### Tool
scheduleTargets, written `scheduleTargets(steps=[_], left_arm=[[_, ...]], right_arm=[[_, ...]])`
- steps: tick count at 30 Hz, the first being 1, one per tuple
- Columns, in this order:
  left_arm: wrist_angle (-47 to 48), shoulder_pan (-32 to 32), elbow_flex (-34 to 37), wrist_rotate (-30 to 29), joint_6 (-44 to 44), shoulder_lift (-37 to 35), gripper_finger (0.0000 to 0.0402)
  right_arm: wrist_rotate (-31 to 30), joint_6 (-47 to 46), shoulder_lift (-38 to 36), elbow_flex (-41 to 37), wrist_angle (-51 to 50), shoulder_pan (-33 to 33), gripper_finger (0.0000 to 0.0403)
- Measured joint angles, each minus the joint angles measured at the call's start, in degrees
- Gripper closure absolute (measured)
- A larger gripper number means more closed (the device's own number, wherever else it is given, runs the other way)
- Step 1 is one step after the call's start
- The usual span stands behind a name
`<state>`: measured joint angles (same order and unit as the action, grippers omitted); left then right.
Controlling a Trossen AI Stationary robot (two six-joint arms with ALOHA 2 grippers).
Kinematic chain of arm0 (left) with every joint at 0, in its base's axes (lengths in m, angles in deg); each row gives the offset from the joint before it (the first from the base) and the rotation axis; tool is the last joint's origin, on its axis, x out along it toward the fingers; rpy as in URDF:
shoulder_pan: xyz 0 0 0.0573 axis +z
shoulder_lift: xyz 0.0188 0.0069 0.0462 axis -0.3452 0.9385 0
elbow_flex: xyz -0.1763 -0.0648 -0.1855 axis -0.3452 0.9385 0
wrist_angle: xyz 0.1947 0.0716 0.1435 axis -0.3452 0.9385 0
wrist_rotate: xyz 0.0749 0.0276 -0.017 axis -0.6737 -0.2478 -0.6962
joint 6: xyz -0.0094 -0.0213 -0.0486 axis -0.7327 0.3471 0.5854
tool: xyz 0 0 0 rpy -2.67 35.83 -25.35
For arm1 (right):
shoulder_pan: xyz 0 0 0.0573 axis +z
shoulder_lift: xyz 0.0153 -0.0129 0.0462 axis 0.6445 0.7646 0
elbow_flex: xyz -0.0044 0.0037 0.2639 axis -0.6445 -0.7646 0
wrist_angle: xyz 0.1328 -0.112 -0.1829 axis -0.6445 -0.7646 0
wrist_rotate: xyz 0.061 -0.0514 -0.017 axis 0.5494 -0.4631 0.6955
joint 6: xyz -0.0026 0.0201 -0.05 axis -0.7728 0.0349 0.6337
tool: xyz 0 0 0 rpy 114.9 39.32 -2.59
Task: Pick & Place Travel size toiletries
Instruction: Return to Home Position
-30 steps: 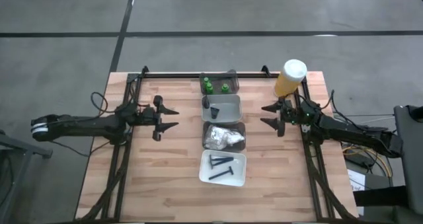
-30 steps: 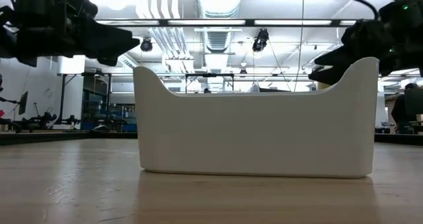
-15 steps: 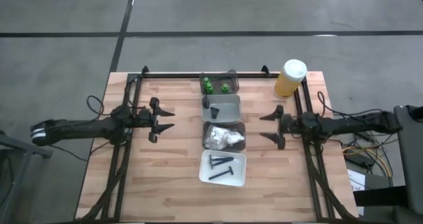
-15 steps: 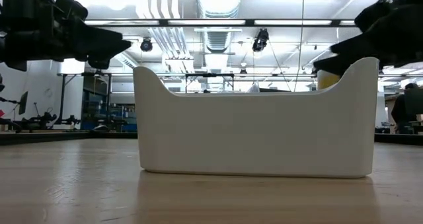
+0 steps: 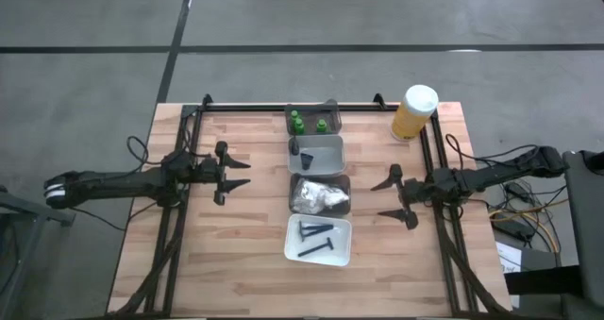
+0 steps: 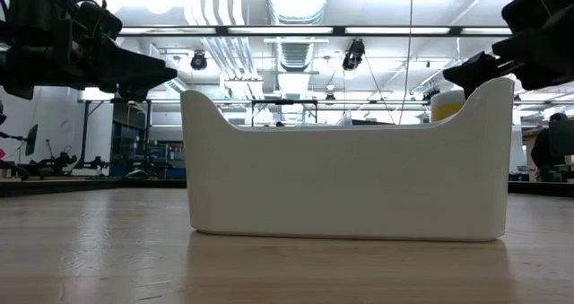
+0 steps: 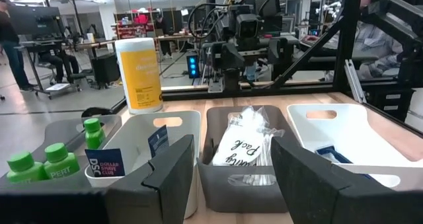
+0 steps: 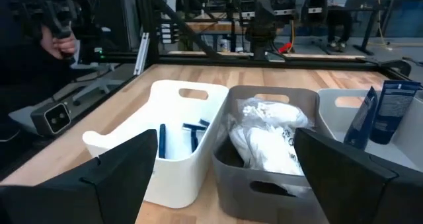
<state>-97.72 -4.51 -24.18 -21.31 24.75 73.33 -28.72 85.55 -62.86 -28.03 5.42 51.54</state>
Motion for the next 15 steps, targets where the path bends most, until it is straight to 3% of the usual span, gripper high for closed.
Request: scheduleTargets(steps=[8,15], left_arm=[[-0.04,0.0,0.02,0.0,-1.05,0.0,0.0195],[-0.04,0.0,-0.04,0.02,-0.07,-0.15,0.0195]], right_arm=[[0.1,1.88,-1.25,0.02,-2.15,-0.05,0.0076],[0.08,2.08,-11.29,0.04,-11.05,-0.06,0.0065]])
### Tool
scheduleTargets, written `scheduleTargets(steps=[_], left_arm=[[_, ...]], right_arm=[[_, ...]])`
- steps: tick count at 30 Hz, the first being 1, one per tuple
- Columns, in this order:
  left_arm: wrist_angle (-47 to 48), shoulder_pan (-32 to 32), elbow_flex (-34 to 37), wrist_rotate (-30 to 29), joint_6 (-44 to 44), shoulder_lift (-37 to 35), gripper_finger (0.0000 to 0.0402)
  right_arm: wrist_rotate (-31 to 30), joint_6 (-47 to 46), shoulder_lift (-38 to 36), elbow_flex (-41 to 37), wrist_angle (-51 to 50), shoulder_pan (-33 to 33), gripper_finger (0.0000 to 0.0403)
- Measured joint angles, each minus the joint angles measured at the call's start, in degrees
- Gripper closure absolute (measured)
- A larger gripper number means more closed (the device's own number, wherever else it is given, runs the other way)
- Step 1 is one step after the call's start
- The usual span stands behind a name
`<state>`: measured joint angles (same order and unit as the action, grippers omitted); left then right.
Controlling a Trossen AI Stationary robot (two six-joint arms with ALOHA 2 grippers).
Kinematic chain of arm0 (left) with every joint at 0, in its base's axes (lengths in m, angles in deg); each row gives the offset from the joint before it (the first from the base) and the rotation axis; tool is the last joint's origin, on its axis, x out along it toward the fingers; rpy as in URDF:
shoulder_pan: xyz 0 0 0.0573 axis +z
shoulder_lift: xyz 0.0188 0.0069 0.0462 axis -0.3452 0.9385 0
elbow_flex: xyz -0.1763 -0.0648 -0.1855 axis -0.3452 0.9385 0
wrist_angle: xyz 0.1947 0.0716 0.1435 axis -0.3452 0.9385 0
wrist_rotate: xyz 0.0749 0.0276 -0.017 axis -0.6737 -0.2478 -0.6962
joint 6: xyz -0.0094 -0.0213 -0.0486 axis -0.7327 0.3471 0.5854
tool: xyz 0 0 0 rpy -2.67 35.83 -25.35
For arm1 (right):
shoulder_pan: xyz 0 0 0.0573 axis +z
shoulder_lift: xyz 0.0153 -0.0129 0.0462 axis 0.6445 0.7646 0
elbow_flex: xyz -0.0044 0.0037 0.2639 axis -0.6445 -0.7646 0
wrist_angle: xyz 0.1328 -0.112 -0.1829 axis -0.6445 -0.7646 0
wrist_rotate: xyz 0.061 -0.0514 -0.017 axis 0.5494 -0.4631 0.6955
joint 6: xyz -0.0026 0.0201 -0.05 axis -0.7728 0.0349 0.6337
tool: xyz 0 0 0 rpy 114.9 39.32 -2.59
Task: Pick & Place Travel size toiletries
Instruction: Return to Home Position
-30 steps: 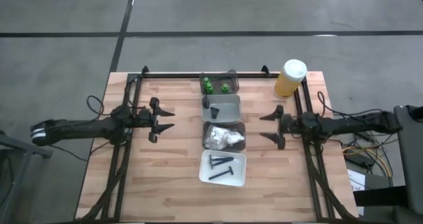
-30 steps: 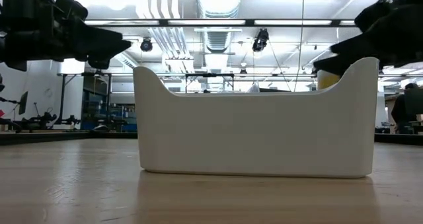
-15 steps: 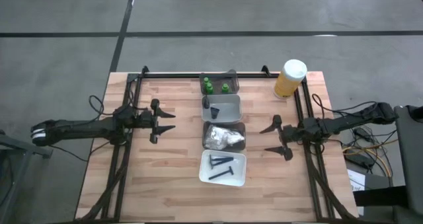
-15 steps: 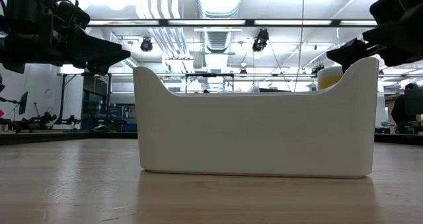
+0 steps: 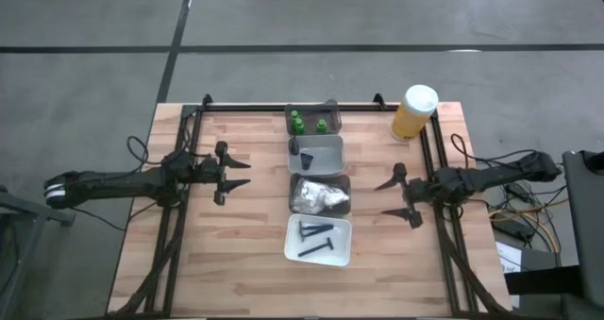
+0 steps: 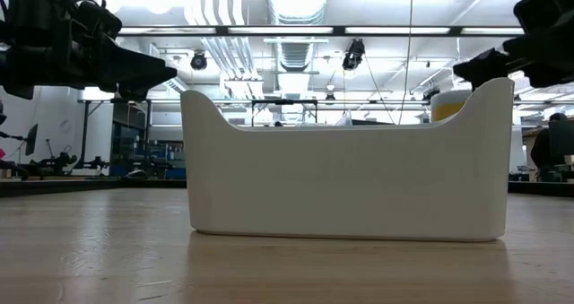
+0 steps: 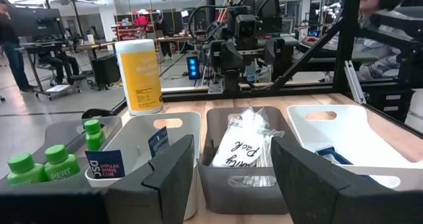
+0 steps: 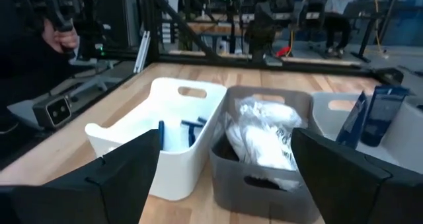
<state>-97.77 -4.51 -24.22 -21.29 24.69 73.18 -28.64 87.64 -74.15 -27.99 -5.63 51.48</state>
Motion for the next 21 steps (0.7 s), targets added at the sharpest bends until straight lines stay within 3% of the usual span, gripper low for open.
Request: scheduleTargets(steps=[7,21], left_arm=[[0.0,0.0,-0.07,0.02,0.09,-0.9,0.0195],[8.08,0.13,-0.07,0.0,3.39,-10.92,0.0195]], right_arm=[[0.46,1.92,-14.08,0.11,-8.51,-0.15,0.0043],[0.37,3.73,-13.45,0.2,-8.54,-0.9,0.0044]])
